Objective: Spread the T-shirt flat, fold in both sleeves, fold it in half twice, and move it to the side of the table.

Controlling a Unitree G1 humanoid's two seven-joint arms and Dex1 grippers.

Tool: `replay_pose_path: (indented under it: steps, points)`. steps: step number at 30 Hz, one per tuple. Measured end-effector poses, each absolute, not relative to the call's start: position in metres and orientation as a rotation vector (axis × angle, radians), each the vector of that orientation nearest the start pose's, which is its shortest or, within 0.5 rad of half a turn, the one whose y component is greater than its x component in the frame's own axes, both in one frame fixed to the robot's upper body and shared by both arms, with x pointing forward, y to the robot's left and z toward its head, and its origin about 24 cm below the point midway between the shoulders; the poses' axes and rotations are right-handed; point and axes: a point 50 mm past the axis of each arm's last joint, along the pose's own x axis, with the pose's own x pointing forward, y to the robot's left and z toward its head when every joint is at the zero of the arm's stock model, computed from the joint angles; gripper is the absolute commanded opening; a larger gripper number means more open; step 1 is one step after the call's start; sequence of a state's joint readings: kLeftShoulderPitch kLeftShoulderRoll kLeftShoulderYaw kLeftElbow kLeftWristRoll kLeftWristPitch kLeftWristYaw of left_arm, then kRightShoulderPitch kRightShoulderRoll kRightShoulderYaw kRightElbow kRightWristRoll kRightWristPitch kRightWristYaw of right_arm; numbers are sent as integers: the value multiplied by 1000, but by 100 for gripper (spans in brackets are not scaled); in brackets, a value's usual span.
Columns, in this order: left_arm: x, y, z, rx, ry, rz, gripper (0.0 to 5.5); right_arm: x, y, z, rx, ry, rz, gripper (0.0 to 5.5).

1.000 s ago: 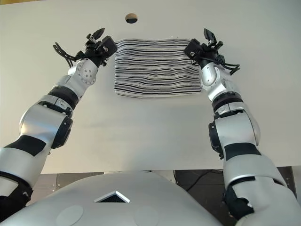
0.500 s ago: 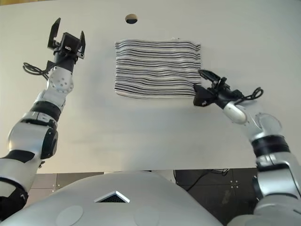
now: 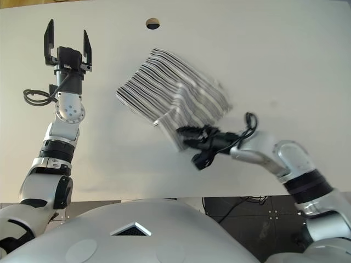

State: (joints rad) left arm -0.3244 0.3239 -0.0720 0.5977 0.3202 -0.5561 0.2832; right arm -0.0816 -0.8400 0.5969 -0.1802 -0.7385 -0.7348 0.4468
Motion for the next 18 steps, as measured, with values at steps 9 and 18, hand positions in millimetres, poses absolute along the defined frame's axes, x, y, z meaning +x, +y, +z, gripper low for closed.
replay_pose_path:
  steps: [9, 18]
  points:
    - [294, 207, 66, 628, -369, 57, 360, 147, -18, 33, -1227, -818, 1650, 300]
    - [296, 209, 66, 635, -356, 47, 360, 187, -88, 112, -1043, -777, 1253, 300]
